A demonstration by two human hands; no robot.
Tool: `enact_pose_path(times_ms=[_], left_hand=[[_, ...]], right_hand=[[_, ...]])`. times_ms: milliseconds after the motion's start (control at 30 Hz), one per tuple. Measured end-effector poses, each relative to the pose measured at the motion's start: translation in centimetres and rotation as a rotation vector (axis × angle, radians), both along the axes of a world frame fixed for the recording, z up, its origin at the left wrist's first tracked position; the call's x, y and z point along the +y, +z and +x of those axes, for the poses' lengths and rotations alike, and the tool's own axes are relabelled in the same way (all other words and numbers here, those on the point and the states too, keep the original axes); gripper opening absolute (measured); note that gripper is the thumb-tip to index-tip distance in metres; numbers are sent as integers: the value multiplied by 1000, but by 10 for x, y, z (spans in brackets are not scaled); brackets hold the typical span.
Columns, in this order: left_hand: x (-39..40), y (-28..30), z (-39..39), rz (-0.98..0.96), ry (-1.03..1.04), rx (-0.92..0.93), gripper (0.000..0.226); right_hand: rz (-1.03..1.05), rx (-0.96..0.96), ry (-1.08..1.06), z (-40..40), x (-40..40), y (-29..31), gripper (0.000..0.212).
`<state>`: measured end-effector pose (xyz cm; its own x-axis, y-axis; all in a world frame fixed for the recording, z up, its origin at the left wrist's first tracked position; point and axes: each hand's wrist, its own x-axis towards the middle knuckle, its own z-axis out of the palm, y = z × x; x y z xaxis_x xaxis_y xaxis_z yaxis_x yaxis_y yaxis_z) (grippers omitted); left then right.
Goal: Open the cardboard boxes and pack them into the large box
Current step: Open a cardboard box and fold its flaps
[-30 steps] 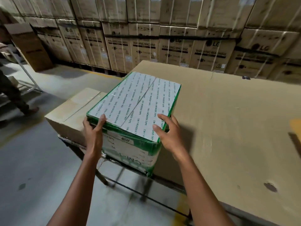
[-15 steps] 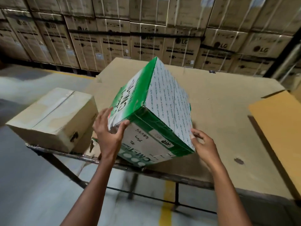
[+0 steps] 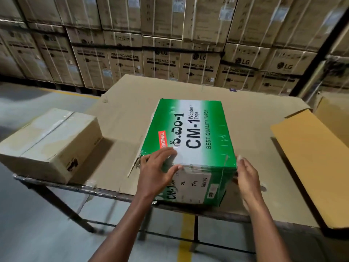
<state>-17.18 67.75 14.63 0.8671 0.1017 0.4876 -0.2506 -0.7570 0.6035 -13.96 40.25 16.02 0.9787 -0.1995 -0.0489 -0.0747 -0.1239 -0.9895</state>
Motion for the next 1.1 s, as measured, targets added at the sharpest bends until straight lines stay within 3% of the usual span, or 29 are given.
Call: enact_pose_path(times_ms=[33,133,233,300,367,433,633,767,867,933,1100], left_hand=[[-6,1,2,5,-18,3,47],[-14,4,-2,-136,-25,-143,33],[-4,6,-10,-422,313,-288,32],[15,-3,-10,-653,447,-119,45],[31,-14,-8,-903,332,150,71],[30,-19,-11,-1026,149,347,82],[-12,-3,-18,-1108,31,265,49],[-15,7,-10,-997,-60,171,53],[-17,20,1,-725,-166,135,64],[-24,33,10,-540,-187,65,66],[-60,50,20,-84,-193,45,67]], right_hand=[[32,-16,6,-2,-3,6,33],[55,-24,41,-3,-17,8,74],[58,-5,47,-3,-21,9,67],[87,38,94,-6,-18,6,65],[157,104,132,-11,-12,3,64],[211,127,142,-14,-9,-2,72],[207,70,138,-10,-15,-3,62],[275,142,77,-3,-31,-13,66],[402,219,11,0,-42,-21,45],[502,272,-19,1,-48,-35,45],[627,405,-216,-1,-55,-75,93]])
